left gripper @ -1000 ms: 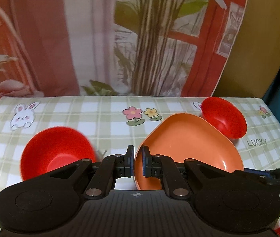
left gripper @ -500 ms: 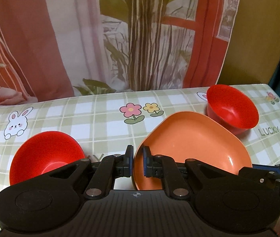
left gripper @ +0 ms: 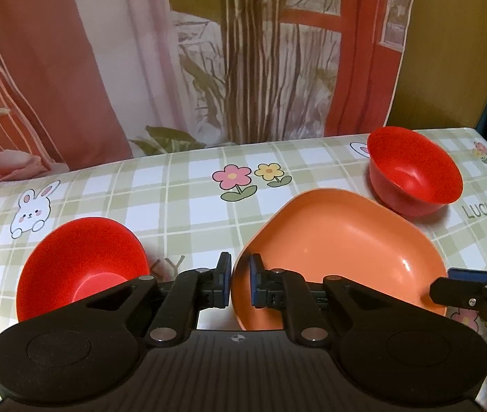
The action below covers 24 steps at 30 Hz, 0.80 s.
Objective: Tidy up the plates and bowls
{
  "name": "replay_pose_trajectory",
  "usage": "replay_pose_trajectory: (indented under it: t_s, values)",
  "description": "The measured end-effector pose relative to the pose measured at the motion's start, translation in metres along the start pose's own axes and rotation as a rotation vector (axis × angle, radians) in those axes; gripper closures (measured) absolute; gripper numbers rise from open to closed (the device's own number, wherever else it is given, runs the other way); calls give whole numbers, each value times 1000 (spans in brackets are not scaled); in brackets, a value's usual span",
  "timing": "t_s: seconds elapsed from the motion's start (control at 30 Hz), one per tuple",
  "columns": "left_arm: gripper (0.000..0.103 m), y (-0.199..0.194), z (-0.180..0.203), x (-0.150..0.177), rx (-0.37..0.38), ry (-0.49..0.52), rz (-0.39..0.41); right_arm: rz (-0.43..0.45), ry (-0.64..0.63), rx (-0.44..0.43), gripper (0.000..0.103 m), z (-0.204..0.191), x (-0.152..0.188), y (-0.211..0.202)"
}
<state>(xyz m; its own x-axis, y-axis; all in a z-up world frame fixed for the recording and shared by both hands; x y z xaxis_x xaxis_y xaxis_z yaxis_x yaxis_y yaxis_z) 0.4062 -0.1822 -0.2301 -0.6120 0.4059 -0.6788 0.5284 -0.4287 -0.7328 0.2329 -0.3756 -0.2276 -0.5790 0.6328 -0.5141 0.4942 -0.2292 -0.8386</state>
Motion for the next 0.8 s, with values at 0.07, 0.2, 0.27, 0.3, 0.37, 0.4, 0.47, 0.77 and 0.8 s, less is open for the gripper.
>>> replay_pose_trajectory:
  t_s: [0.07, 0.2, 0.27, 0.3, 0.37, 0.4, 0.47, 0.77, 0.8]
  values:
    - [91, 1, 0, 0, -19, 7, 3, -5, 2, 3, 87, 1, 1, 1]
    - [90, 0, -1, -1, -17, -8, 6, -4, 6, 8, 84, 4, 2, -1]
    - [90, -3, 0, -1, -25, -5, 12, 0, 4, 13, 84, 4, 1, -4]
    - [90, -5, 0, -1, -28, -5, 17, 4, 2, 15, 84, 4, 1, -6]
    - [90, -13, 0, -2, -35, -11, 34, 15, -2, 15, 84, 3, 1, -12]
    - [90, -17, 0, -2, -37, -15, 42, 19, -4, 13, 84, 3, 2, -14]
    - [90, -28, -1, -2, -42, -23, 53, 29, -9, 8, 84, 0, 2, -20]
    - [81, -97, -17, 10, -64, -100, 92, 98, -67, -39, 84, -21, 9, -56]
    - [81, -105, -18, 13, -66, -106, 97, 107, -76, -46, 84, -25, 11, -61]
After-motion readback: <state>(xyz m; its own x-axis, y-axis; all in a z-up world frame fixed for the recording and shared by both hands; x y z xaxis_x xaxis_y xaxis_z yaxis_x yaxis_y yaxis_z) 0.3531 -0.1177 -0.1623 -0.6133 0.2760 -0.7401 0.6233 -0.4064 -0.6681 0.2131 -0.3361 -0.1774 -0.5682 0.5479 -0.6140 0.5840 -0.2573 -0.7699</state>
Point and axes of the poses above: each gripper's, at about its wrist camera, not at the fingertips, and y roughly the way its jaws point, z to its right, x to its underside, the point moved 1 cm from there along y, roughly the way its jaws point, and after that the axes turned 12 degrees about x, right-handed, at the moved point
